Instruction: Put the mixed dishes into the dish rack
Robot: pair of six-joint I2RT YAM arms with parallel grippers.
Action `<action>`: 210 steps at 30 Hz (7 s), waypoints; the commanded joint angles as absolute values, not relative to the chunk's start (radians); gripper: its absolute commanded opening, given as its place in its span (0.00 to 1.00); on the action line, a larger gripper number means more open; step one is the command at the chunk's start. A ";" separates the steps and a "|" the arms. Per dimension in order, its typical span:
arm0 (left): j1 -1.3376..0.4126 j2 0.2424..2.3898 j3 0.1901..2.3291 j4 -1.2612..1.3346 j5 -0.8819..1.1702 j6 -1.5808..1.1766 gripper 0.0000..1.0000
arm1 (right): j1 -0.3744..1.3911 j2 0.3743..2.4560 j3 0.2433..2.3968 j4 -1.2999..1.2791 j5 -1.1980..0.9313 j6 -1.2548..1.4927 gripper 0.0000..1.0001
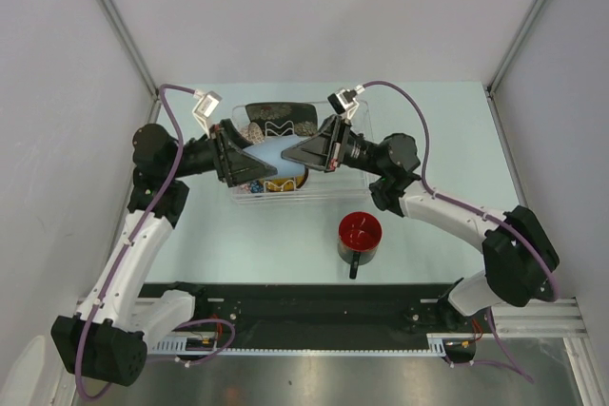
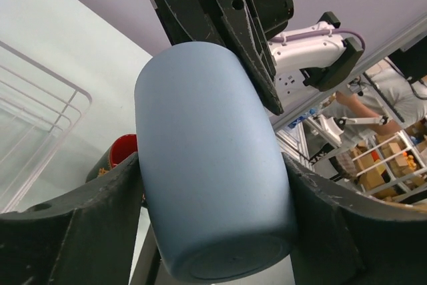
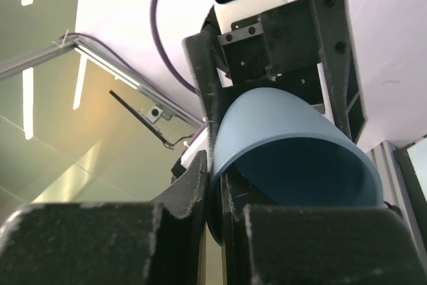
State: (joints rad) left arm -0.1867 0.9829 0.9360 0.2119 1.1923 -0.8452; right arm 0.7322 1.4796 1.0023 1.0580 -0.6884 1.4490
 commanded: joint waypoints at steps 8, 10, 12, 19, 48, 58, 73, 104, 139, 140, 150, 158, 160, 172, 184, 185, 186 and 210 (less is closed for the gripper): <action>-0.195 0.974 1.029 0.083 1.187 -0.678 0.00 | 0.735 1.497 0.988 1.059 -0.690 1.447 0.17; -0.193 0.995 1.113 -0.092 1.148 -0.603 0.00 | 0.695 1.477 0.988 1.008 -0.719 1.427 0.80; -0.195 1.017 1.234 -0.207 1.118 -0.470 0.00 | 0.626 1.413 0.988 0.854 -0.759 1.356 1.00; -0.233 1.204 1.603 -0.630 0.935 -0.166 0.00 | 0.297 1.113 0.989 0.160 -0.781 0.953 1.00; -0.618 2.250 2.310 -0.878 0.269 0.452 0.00 | 0.334 0.807 0.836 -0.350 -0.017 0.488 1.00; -0.629 2.373 2.304 -0.816 0.173 0.538 0.00 | 0.347 0.851 0.785 -0.294 -0.060 0.520 1.00; -0.650 2.396 2.244 -0.793 0.150 0.584 0.91 | 0.362 0.845 0.730 -0.259 -0.089 0.535 1.00; -0.699 2.137 2.029 -0.586 0.238 0.462 0.99 | 0.457 0.835 0.715 -0.264 -0.022 0.520 1.00; -0.660 2.049 1.888 -0.578 0.390 0.396 1.00 | 0.442 0.848 0.713 -0.288 -0.002 0.520 1.00; -0.654 2.060 1.899 -0.557 0.399 0.390 1.00 | 0.443 0.848 0.712 -0.291 -0.002 0.520 1.00; -0.488 2.395 2.393 -0.637 0.799 0.207 1.00 | 0.451 0.842 0.712 -0.313 -0.002 0.522 1.00; -0.485 2.424 2.349 -0.701 0.945 0.253 1.00 | 0.453 0.854 0.707 -0.316 0.025 0.520 1.00; -0.485 2.419 2.336 -0.707 0.963 0.255 1.00 | 0.453 0.867 0.706 -0.311 0.018 0.522 1.00; -0.541 2.382 2.296 -0.771 0.942 0.353 1.00 | 0.451 0.844 0.687 -0.308 0.020 0.529 1.00; -0.555 2.424 2.284 -0.833 0.922 0.413 1.00 | 0.445 0.839 0.686 -0.319 0.020 0.529 1.00; -0.555 2.424 2.284 -0.839 0.923 0.416 0.98 | 0.443 0.839 0.686 -0.322 0.020 0.531 1.00; -0.555 2.424 2.283 -0.848 0.933 0.422 0.97 | 0.442 0.841 0.686 -0.324 0.018 0.531 1.00; -0.555 2.465 2.312 -0.988 1.051 0.478 0.82 | 0.408 0.854 0.686 -0.328 0.009 0.535 1.00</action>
